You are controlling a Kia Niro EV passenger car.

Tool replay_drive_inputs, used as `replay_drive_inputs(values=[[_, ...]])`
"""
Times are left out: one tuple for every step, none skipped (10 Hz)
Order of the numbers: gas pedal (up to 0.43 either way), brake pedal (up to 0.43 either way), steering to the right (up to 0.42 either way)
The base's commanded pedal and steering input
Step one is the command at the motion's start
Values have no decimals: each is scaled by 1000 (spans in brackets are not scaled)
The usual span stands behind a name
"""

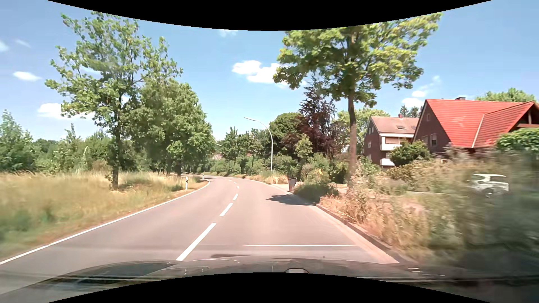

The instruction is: Follow the waypoints while adhering to traffic rules and regulations

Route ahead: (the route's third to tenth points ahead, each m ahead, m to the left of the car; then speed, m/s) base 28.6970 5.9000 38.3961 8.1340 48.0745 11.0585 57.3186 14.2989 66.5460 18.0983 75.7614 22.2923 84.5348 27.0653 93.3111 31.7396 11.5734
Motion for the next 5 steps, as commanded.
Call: replay_drive_inputs(values=[[209,0,-38],[220,0,-35],[220,0,-31],[220,0,-31],[220,0,-31]])
